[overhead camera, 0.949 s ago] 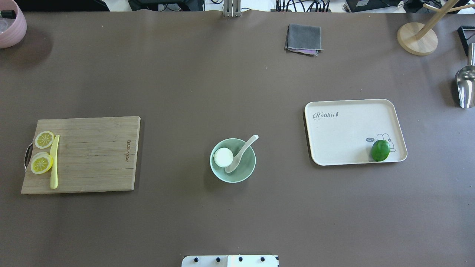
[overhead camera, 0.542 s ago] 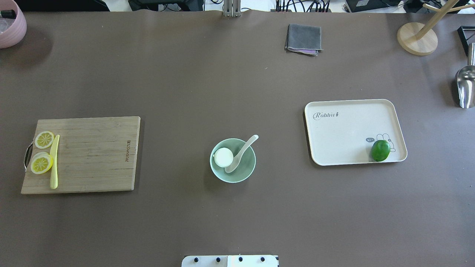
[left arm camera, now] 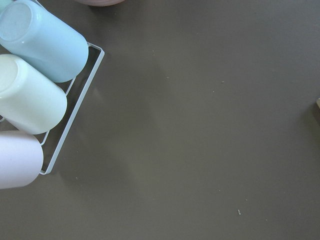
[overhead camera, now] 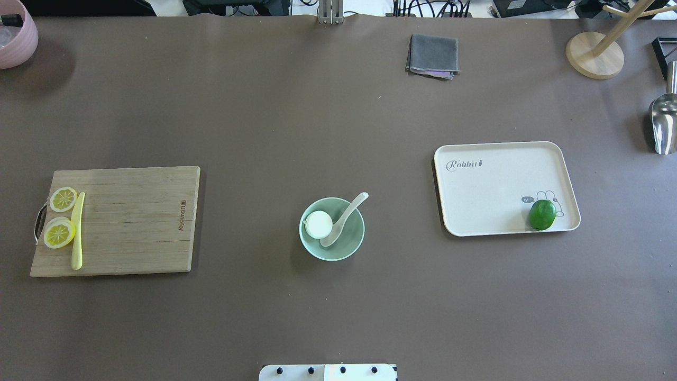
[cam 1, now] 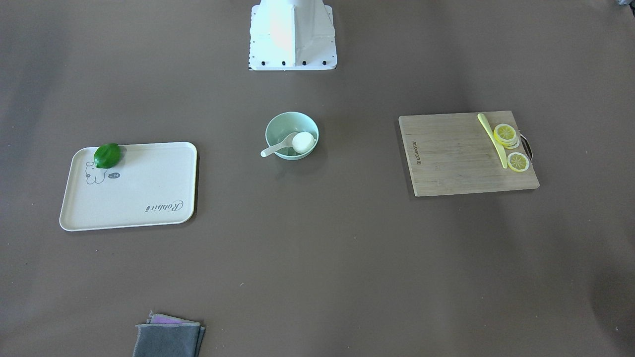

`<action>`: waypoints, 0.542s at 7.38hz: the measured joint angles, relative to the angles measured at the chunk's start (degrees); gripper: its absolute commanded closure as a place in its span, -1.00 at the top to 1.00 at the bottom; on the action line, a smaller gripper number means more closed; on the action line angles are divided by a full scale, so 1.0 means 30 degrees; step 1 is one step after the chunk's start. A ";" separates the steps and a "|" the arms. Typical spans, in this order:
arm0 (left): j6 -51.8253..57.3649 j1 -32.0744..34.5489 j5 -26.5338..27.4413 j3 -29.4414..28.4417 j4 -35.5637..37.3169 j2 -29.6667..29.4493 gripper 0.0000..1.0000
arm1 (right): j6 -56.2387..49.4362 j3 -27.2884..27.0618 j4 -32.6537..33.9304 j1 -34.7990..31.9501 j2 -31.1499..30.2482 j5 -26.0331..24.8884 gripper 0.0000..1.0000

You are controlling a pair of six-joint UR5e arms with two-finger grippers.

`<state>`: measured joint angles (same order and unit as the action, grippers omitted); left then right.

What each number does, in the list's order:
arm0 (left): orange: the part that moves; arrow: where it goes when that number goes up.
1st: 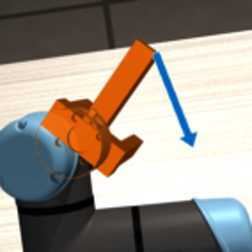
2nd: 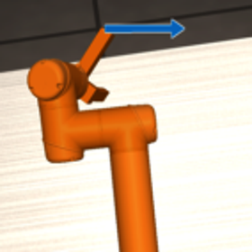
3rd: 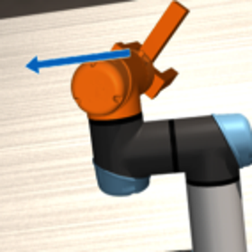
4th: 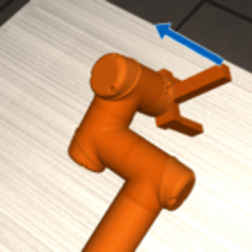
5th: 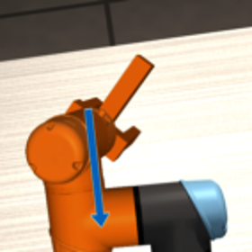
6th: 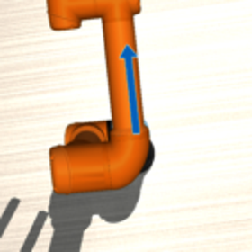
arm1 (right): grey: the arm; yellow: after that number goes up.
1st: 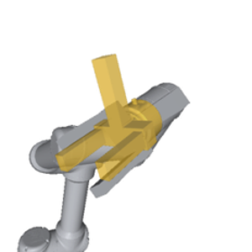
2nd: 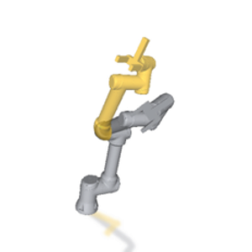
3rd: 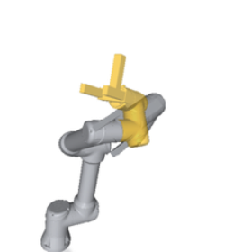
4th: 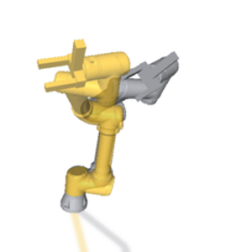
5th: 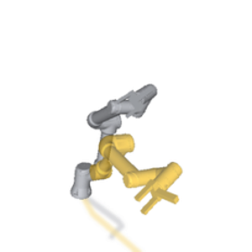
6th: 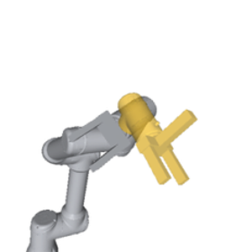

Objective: Put spoon and bun in bowl

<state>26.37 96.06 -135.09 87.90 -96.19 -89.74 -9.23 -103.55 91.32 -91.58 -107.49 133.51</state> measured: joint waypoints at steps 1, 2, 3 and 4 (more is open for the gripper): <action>0.0000 0.0000 0.0000 -0.0007 0.0008 0.0000 0.96 | -0.0001 0.0004 0.0000 0.0000 0.0000 0.0049 1.00; 0.0000 -0.0008 -0.0001 -0.0024 0.0010 0.0000 0.96 | -0.0002 0.0014 0.0000 -0.0001 0.0000 0.0102 1.00; 0.0000 -0.0018 0.0005 -0.0043 0.0011 0.0000 0.96 | -0.0001 0.0034 0.0000 0.0000 0.0000 0.0156 1.00; 0.0000 -0.0033 0.0025 -0.0045 0.0011 -0.0003 0.96 | -0.0001 0.0049 0.0000 0.0008 0.0000 0.0200 1.00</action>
